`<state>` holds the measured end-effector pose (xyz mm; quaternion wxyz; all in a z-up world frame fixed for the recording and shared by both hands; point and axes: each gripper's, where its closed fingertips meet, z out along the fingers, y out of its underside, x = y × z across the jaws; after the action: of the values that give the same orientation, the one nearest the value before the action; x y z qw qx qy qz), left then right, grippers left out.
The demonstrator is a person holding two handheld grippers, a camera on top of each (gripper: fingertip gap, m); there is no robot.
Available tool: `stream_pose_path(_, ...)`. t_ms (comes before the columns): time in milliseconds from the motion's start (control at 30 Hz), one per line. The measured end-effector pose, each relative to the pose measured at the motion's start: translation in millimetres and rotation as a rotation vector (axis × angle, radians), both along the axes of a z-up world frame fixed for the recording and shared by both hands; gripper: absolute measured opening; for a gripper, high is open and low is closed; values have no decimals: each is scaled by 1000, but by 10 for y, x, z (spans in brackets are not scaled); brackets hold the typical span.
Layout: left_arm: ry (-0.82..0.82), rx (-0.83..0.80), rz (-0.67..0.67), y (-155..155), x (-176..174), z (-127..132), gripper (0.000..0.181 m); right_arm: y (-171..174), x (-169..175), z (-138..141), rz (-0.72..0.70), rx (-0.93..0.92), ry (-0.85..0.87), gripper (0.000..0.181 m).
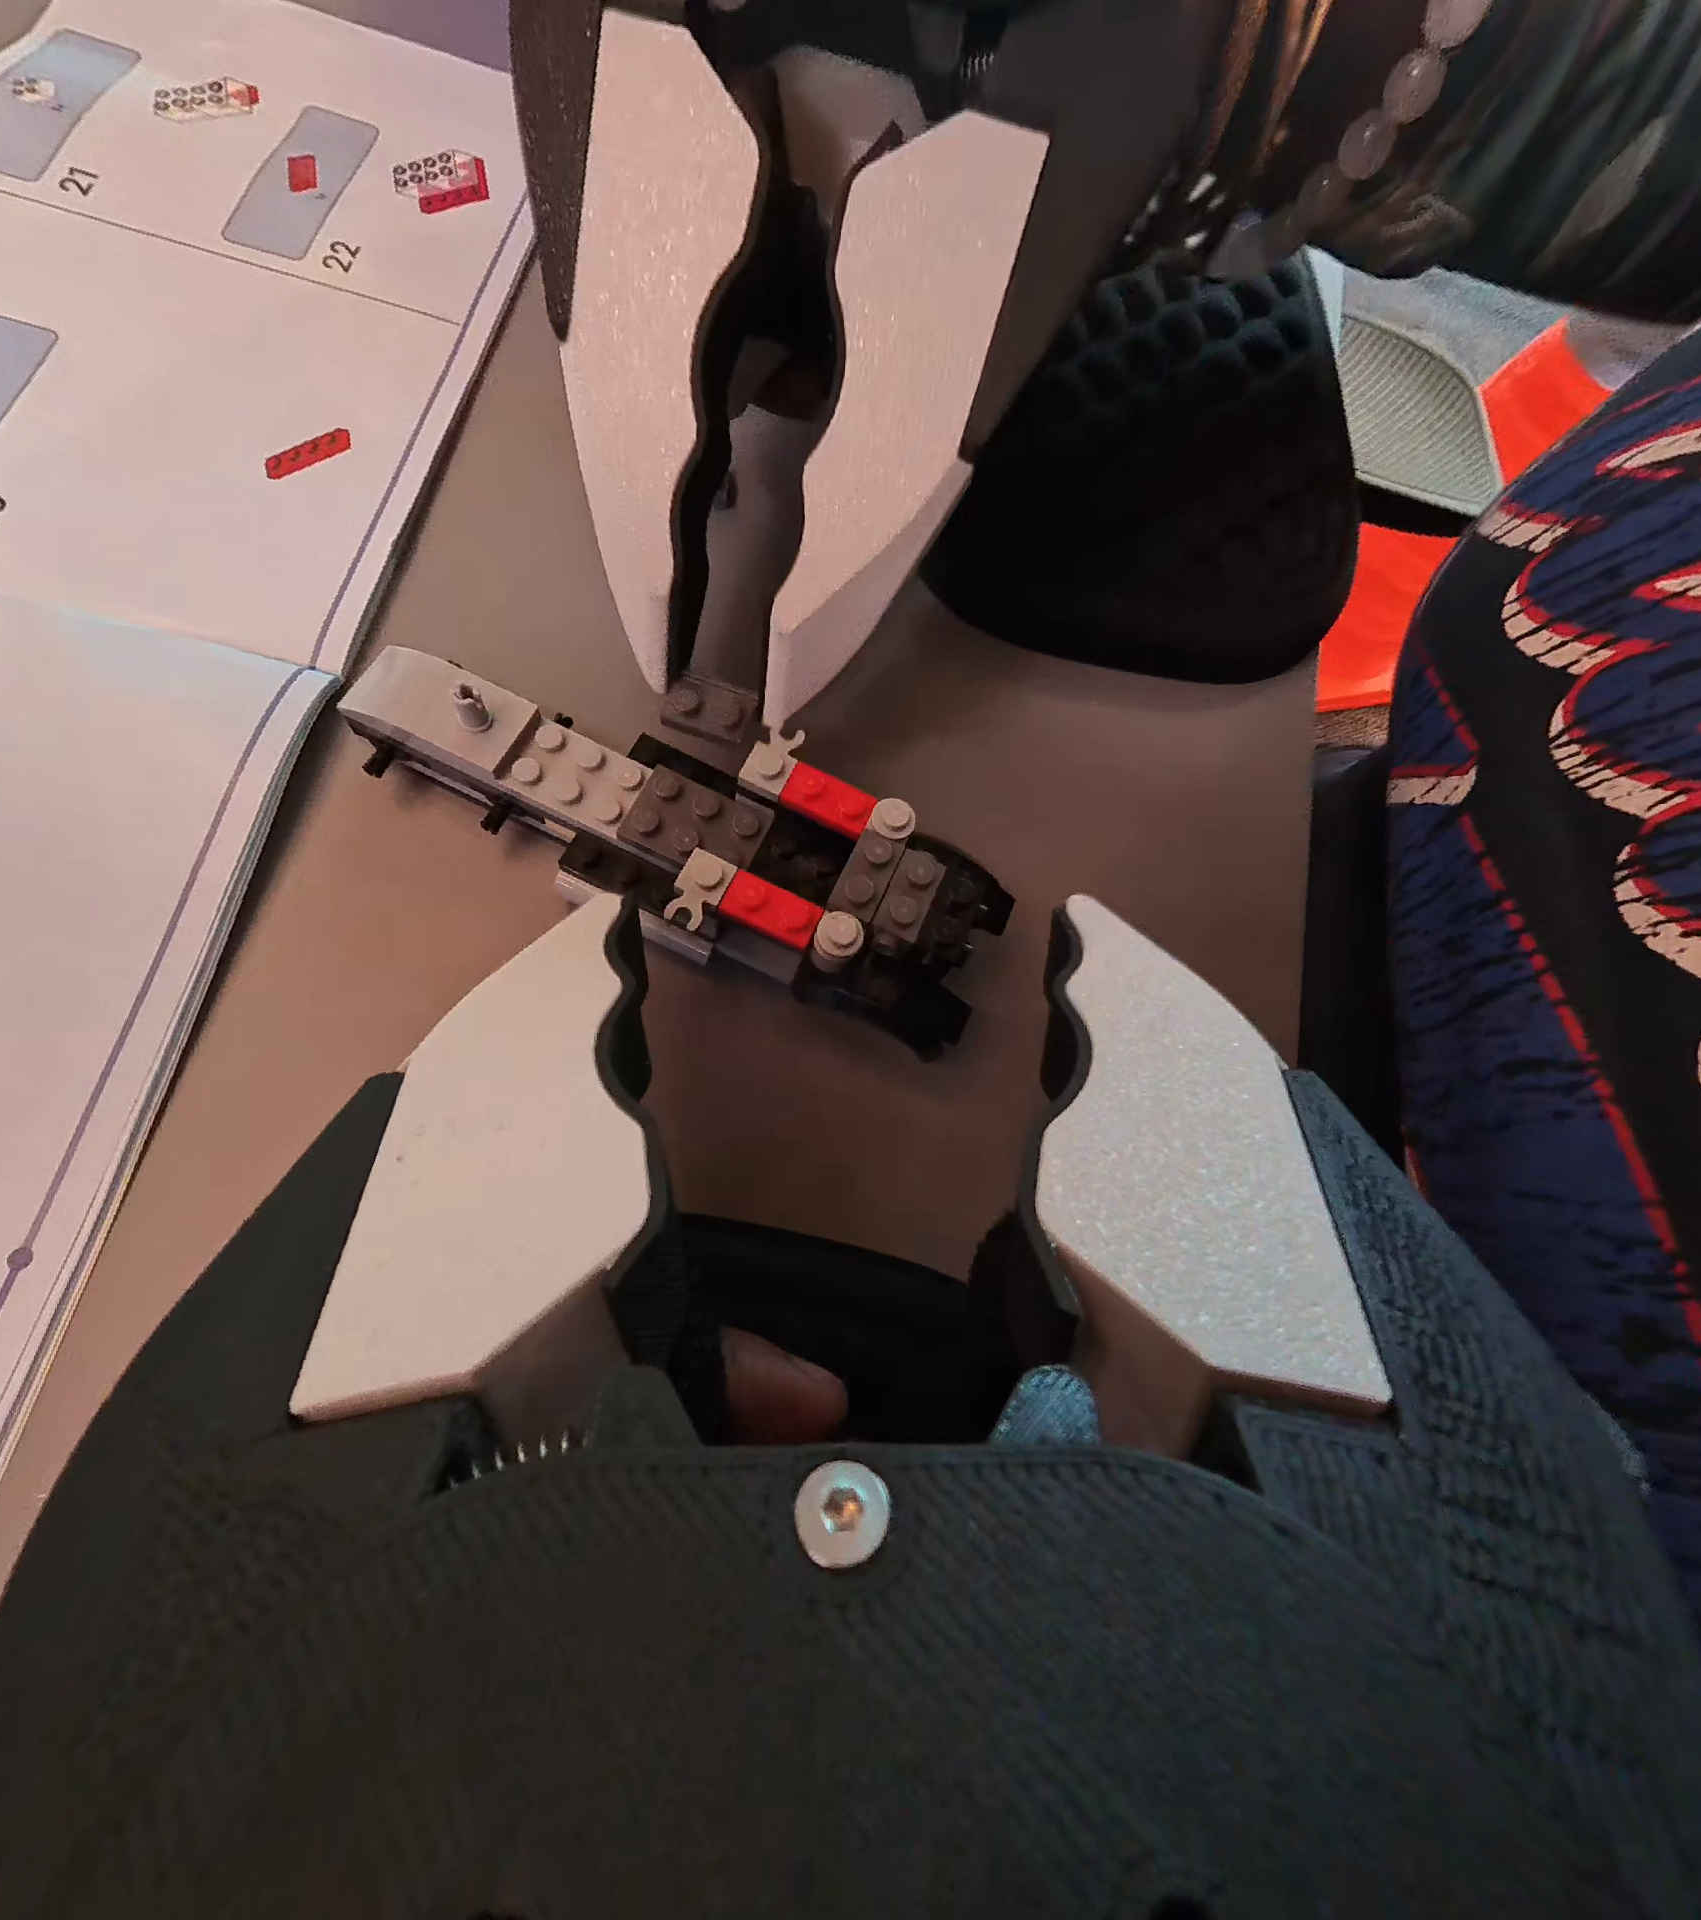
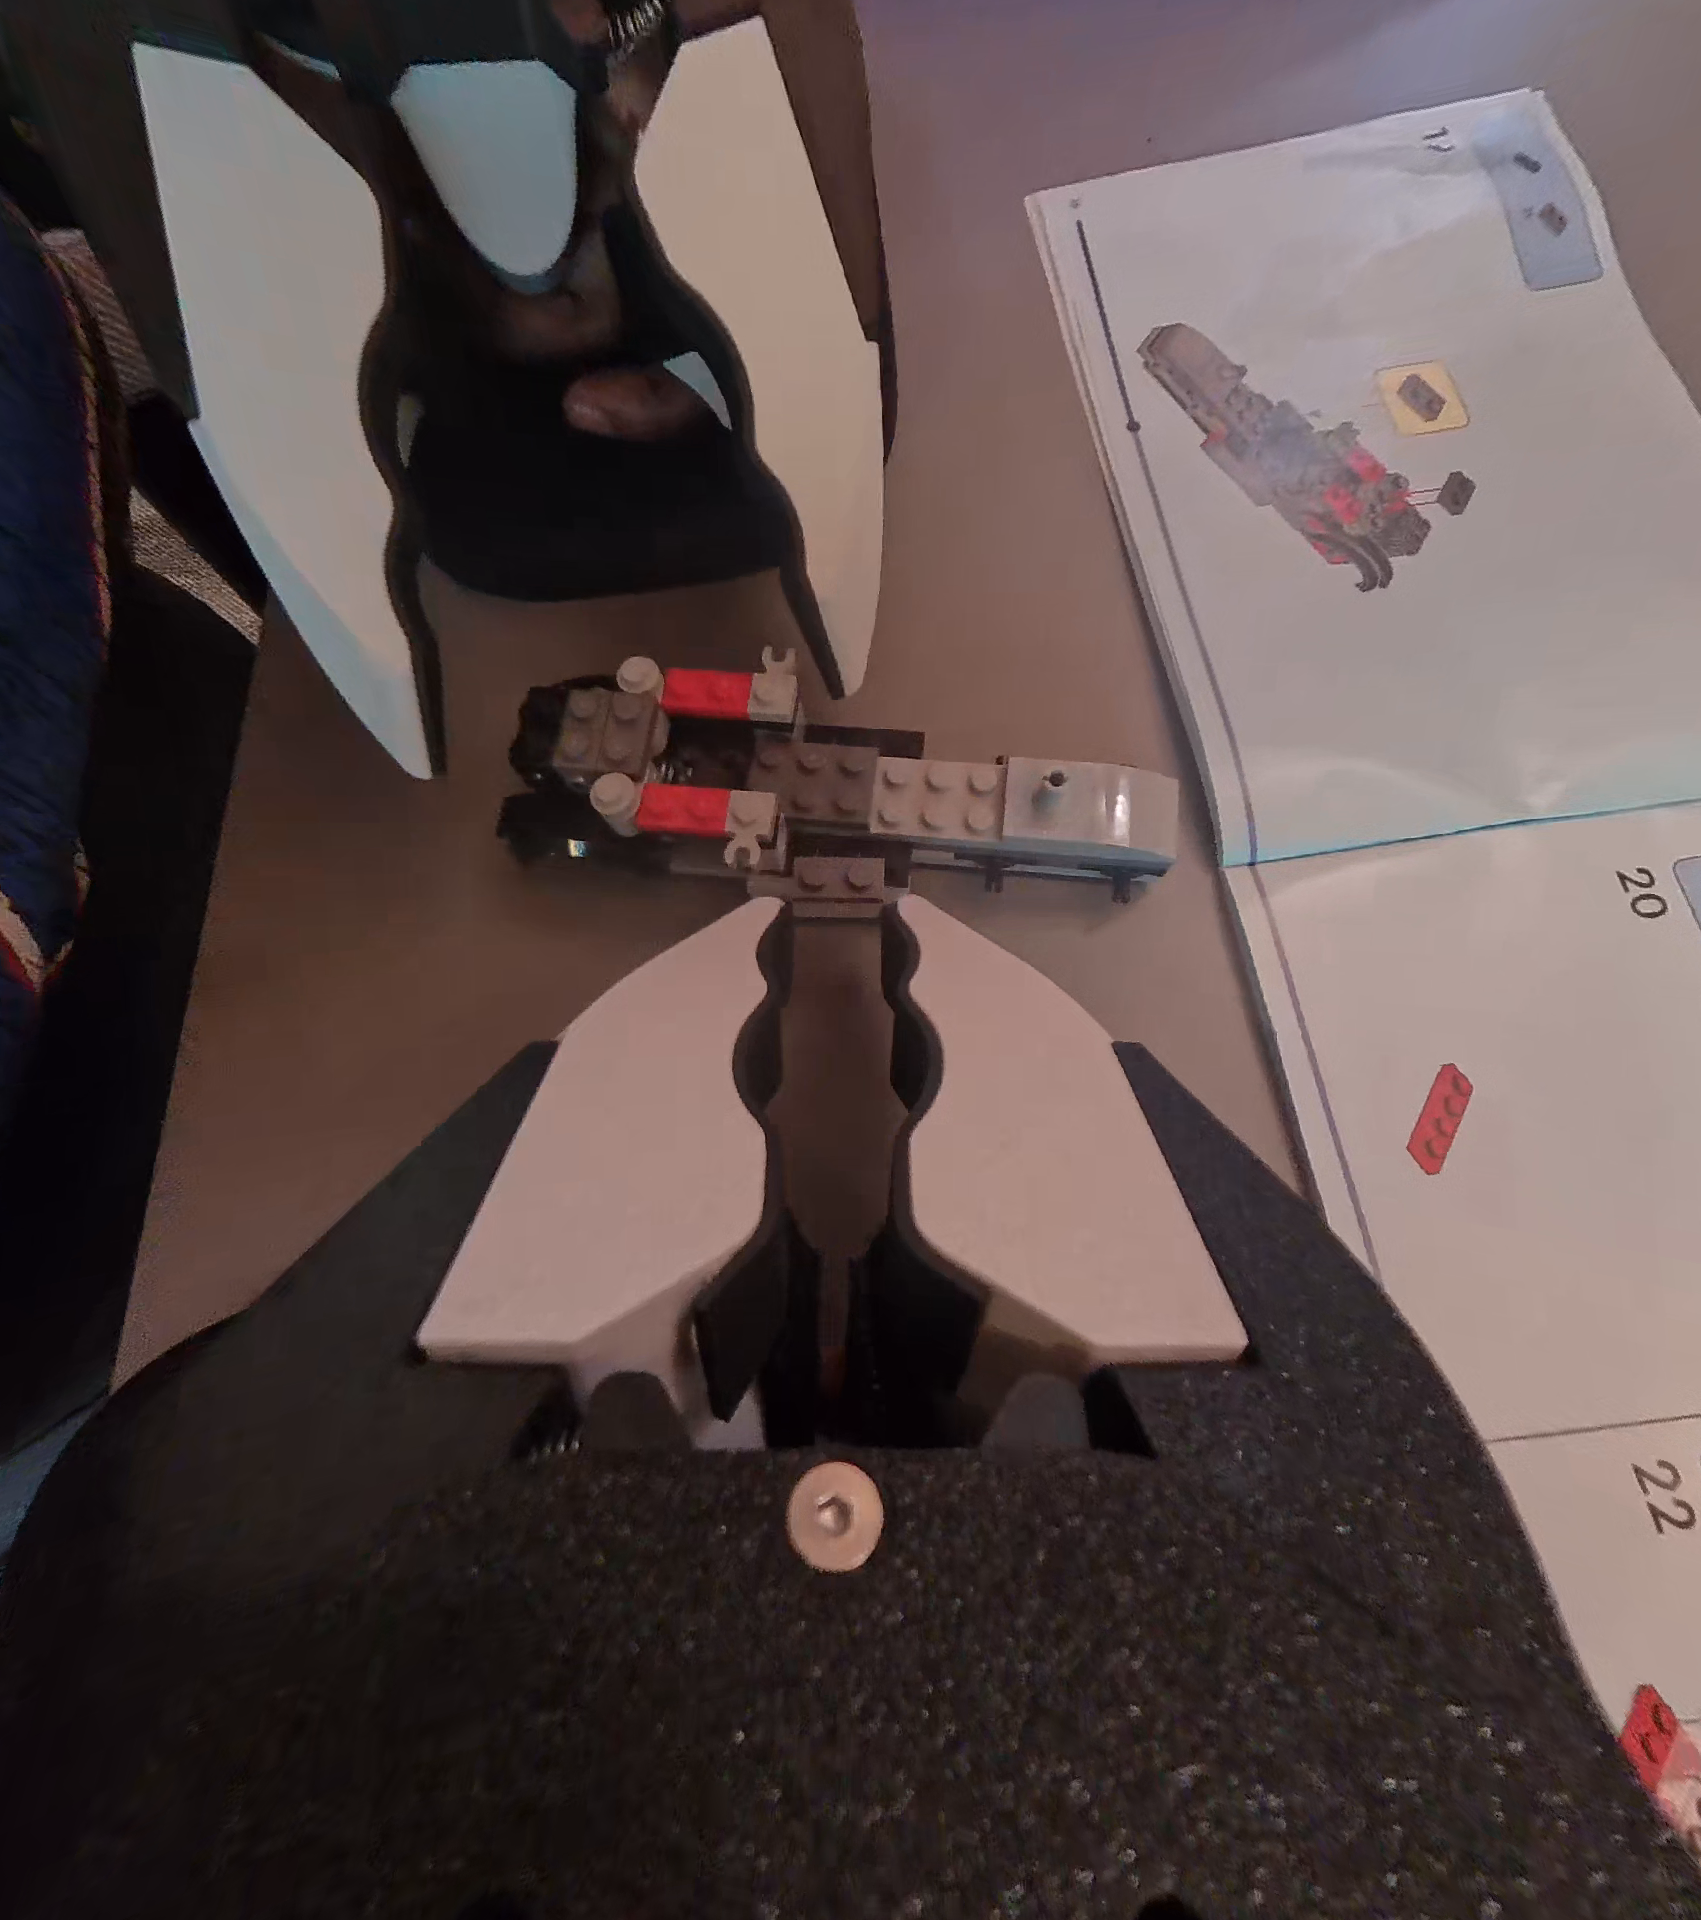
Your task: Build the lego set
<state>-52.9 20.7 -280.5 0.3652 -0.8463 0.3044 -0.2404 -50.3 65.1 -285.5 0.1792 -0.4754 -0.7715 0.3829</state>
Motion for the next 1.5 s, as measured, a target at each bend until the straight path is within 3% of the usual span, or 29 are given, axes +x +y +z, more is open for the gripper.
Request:
stream_pose_path(433, 38, -52, 33, 29, -34, -89, 63, -35, -34, -52, -14, 110, 5, 16)
stream_pose_path(1167, 29, -51, 31, 32, -29, -83, 61, -40, -43, -27, 12, 113, -37, 19)
stream_pose_path(1300, 19, -50, 29, 31, -27, -75, 61, 74, 96, 71, 43, 88, -54, 20)
stream_pose_path(1500, -9, -54, 30, 35, -26, -52, 61, 48, 351, 5, 112, 83, -105, 23)
